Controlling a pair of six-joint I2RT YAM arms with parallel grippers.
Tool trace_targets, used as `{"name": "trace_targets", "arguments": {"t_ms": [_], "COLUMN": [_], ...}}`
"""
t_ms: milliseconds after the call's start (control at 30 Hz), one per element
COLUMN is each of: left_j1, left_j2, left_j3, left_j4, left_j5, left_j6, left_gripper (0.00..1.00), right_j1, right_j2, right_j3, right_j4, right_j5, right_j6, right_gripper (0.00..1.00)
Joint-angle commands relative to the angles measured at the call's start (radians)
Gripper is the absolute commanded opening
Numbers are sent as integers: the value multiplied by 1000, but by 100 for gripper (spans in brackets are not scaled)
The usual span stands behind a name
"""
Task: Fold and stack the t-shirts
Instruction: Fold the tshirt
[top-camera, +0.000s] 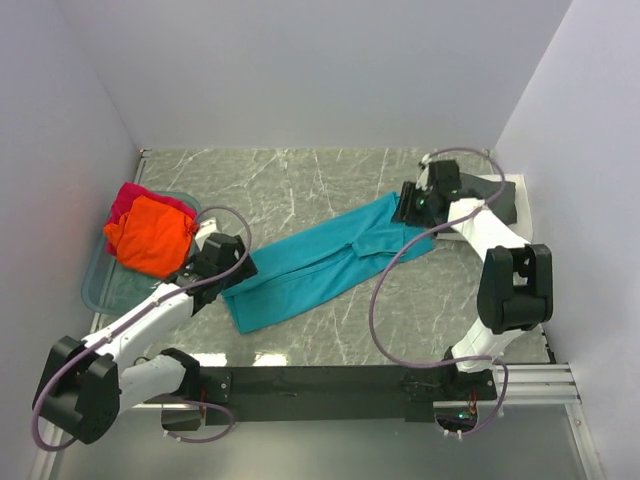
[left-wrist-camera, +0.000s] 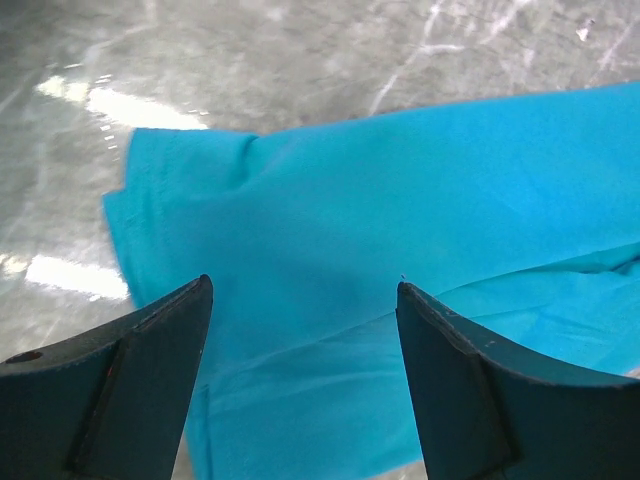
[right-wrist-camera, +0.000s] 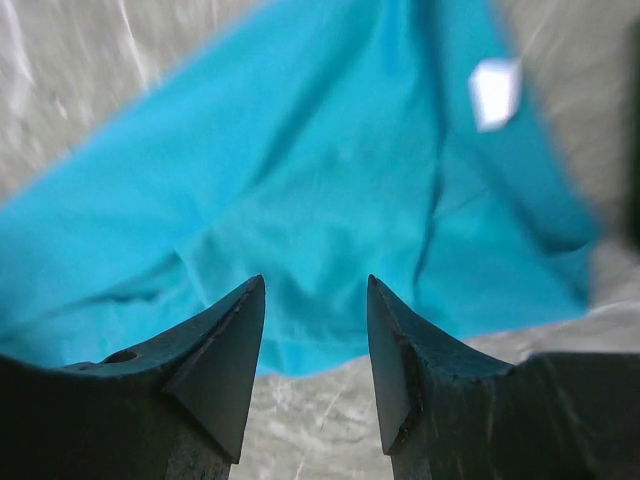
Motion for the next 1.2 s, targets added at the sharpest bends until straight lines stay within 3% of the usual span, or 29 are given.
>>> {"name": "trace_targets", "arguments": {"t_ms": [0, 533, 800, 1167], "left_j1": [-34, -109, -149, -327], "left_j2": [41, 228, 244, 188], "left_j3": [7, -19, -74, -132], "left_j4": [98, 182, 201, 162], "left_j5": [-20, 14, 72, 130], "left_j6": [31, 3, -64, -245], "left_gripper": [80, 81, 81, 81], "right_j1": [47, 96, 109, 129], "right_j2": [-41, 34, 163, 368], "right_j3": [-95, -111, 17, 285], "right_j4": [43, 20, -17, -126], "right_j5": [38, 98, 138, 164], "right_j6": [18, 25, 21, -2], "right_gripper": [52, 53, 53, 53]}}
